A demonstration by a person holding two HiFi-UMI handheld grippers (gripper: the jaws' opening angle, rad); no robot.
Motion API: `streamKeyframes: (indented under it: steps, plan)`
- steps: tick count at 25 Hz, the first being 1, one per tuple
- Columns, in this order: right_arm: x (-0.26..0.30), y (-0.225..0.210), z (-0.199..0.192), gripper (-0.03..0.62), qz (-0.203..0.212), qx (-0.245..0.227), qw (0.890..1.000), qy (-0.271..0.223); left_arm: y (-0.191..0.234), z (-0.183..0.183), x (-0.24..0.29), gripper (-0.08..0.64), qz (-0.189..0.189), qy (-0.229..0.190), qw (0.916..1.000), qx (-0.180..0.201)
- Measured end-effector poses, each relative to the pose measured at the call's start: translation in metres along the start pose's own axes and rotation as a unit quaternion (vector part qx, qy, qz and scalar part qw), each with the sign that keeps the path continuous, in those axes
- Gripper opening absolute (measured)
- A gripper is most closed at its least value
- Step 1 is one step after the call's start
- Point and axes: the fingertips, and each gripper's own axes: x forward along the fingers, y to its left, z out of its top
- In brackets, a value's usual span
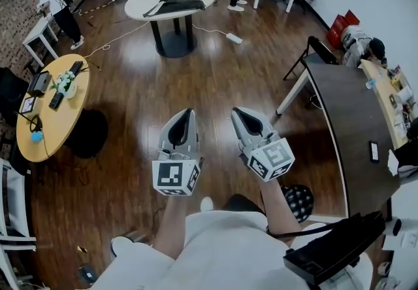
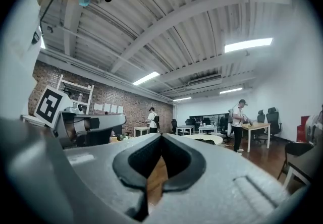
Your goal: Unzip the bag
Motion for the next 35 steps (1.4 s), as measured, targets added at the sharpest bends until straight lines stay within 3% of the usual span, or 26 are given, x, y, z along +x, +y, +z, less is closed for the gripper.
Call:
streamKeyframes:
  steps: [9,13,21,24,28,31,35]
  plan:
    - [0.097,-0.087,-0.020,-0.009,0.014,0.014,1.000,0.007,0.041,-0.047,0.107,0.017,0.003,0.024,0.9997,0.008]
    - [0.156,-0.148,-0.028,-0.009,0.023,0.033,0.999,0.025,0.064,-0.066,0.183,0.017,0.004,0.042,0.9989,0.021]
    - [0.233,-0.285,-0.034,-0.009,0.025,0.055,0.998,0.027,0.081,-0.071,0.324,0.017,0.017,0.020,0.9983,0.053]
    - [0.258,-0.310,-0.050,-0.009,0.028,0.069,0.996,0.042,0.097,-0.093,0.354,0.017,0.030,0.043,0.9977,0.042]
    - [0.307,-0.318,-0.059,-0.009,0.063,0.073,0.993,0.066,0.112,-0.121,0.401,0.017,0.012,0.074,0.9969,0.026]
    - [0.356,-0.330,-0.057,-0.009,0.081,0.057,0.994,0.055,0.143,-0.127,0.446,0.017,0.007,0.066,0.9973,0.031]
    - [0.422,-0.371,-0.063,-0.009,0.058,0.054,0.995,0.059,0.199,-0.133,0.512,0.017,0.007,0.053,0.9983,0.024]
